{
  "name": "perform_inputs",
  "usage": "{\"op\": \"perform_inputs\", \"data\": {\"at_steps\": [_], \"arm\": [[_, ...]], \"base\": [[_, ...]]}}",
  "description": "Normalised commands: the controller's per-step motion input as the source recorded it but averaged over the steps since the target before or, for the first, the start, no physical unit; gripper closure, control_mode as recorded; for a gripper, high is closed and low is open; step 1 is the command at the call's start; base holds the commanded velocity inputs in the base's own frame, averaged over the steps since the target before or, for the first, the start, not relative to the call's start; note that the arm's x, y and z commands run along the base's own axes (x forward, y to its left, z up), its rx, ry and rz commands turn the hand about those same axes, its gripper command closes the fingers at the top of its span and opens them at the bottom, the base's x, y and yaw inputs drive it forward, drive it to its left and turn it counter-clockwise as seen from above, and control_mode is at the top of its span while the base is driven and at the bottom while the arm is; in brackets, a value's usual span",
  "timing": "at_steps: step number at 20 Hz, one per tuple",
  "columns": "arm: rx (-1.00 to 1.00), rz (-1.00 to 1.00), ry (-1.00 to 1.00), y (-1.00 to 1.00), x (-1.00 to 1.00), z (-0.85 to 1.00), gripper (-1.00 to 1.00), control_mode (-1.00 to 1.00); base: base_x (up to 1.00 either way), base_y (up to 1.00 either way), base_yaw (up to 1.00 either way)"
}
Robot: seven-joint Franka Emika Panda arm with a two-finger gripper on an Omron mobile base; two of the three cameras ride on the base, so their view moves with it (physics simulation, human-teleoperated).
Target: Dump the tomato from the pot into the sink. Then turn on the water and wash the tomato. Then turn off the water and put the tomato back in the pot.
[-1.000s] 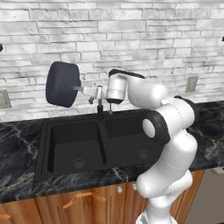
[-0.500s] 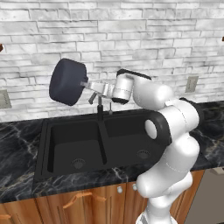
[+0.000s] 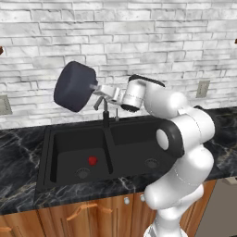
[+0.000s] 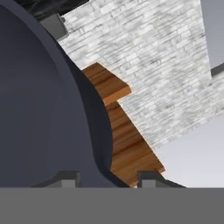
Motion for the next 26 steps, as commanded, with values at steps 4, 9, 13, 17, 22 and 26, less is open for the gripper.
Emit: {"op": "perform_inputs", "data": {"at_steps": [4, 9, 13, 17, 22, 26], "arm": [[0.01, 0.05, -0.1, 0.58, -0.43, 0.53, 1.0, -1.0], [-0.15, 0.03, -0.27, 0.61, -0.51, 0.51, 1.0, -1.0], [-0.4, 0.0, -0.33, 0.29, -0.51, 0.19, 1.0, -1.0], [-0.56, 0.0, -0.28, 0.0, -0.69, 0.0, 1.0, -1.0], [-0.5, 0.08, -0.22, 0.05, -0.66, -0.02, 1.0, -1.0], [-0.28, 0.19, -0.21, 0.48, -0.63, -0.05, 1.0, -1.0]], "base": [[0.0, 0.0, 0.0], [0.0, 0.0, 0.0], [0.0, 0.0, 0.0], [0.0, 0.0, 0.0], [0.0, 0.0, 0.0], [0.0, 0.0, 0.0]]}}
